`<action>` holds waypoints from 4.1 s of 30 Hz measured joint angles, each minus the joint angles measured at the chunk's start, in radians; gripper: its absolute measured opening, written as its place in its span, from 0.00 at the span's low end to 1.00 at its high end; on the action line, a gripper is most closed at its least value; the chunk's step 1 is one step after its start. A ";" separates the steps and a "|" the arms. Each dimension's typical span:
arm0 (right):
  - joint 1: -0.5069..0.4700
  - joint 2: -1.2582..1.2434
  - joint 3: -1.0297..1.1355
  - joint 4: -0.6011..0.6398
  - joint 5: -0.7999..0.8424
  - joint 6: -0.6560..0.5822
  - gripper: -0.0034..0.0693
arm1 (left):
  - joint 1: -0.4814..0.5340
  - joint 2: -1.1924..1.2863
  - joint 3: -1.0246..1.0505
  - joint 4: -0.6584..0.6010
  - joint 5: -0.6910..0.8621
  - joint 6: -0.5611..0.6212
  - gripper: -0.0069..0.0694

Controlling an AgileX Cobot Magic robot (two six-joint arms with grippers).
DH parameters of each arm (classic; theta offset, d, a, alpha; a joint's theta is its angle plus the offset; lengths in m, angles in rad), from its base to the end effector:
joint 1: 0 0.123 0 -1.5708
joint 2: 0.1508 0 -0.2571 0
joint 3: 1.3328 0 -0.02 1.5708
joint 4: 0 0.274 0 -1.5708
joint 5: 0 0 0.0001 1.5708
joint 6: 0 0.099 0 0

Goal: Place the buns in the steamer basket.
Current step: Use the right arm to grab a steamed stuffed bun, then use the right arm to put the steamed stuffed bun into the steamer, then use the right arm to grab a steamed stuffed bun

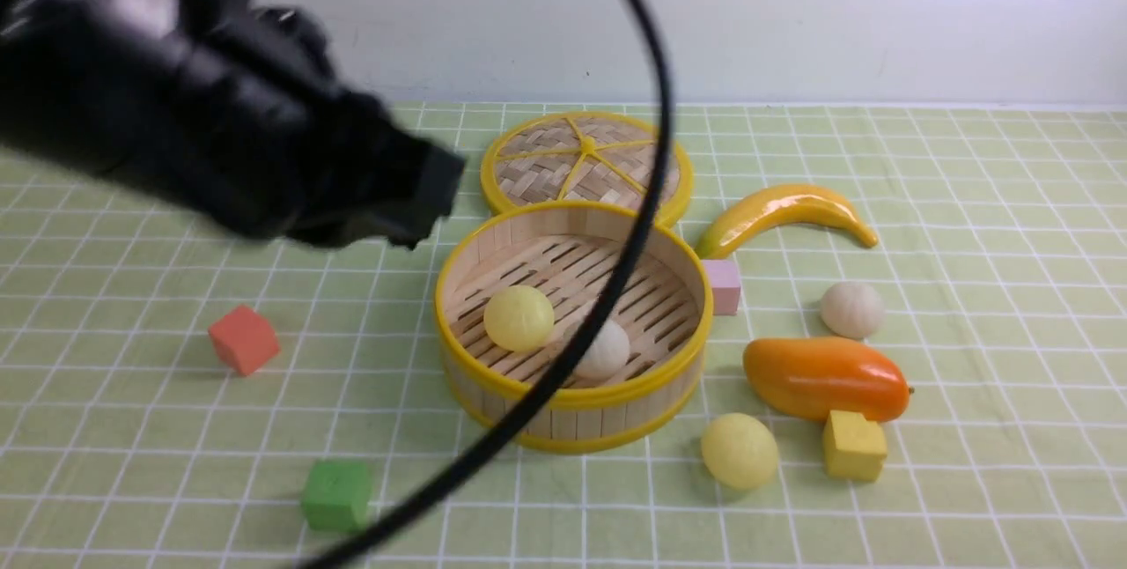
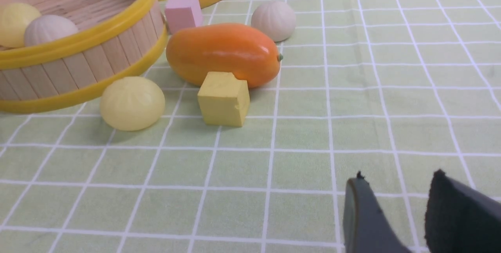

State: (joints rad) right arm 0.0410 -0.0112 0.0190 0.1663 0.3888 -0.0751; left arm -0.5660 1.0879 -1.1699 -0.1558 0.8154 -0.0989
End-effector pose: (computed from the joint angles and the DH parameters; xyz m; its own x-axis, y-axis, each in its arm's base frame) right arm 0.1108 0.0108 0.1707 -0.3066 0.0662 -0.9495 -0.0768 0.9926 0.0940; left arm 0.2149 -0.1498 0.3731 -0.6182 0.1518 -0.7712 0.4932 0.8389 -0.2302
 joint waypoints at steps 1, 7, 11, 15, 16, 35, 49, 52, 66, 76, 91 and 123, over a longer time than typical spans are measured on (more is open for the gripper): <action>0.000 0.000 0.000 0.000 0.000 0.000 0.38 | 0.000 -0.063 0.075 -0.006 -0.033 0.000 0.07; 0.000 0.000 0.000 0.000 0.000 0.000 0.38 | 0.000 -0.486 0.566 -0.079 -0.384 0.000 0.07; 0.000 0.000 0.000 0.000 0.000 0.000 0.38 | 0.000 -0.725 0.804 -0.093 -0.542 0.000 0.07; 0.000 0.000 0.003 0.059 -0.032 0.044 0.38 | 0.000 -0.878 0.906 -0.088 -0.581 0.000 0.07; 0.000 0.000 0.007 0.116 -0.051 0.075 0.38 | 0.000 -0.904 0.920 -0.084 -0.582 0.000 0.07; 0.029 0.601 -0.660 0.348 0.410 -0.086 0.10 | 0.000 -0.984 1.033 -0.068 -0.534 0.000 0.07; 0.373 1.470 -1.097 0.101 0.523 -0.007 0.09 | 0.000 -0.984 1.035 -0.068 -0.529 0.000 0.07; 0.419 1.604 -1.153 0.035 0.491 0.059 0.16 | 0.000 -0.984 1.035 -0.068 -0.529 0.000 0.07; 0.418 1.794 -1.230 -0.004 0.305 0.121 0.48 | 0.000 -0.984 1.035 -0.067 -0.529 0.000 0.07; 0.409 1.865 -1.235 -0.005 0.282 0.140 0.33 | 0.000 -0.984 1.035 -0.067 -0.529 0.000 0.07; 0.408 1.698 -1.352 0.038 0.405 0.032 0.04 | 0.000 -0.984 1.035 -0.067 -0.529 0.000 0.07; 0.389 1.884 -1.622 -0.031 0.299 0.037 0.73 | 0.000 -0.984 1.035 -0.066 -0.529 0.000 0.07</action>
State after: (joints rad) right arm 0.4302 1.8724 -1.6027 0.1352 0.6881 -0.0380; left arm -0.5660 0.1042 -0.1353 -0.2220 0.2860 -0.0989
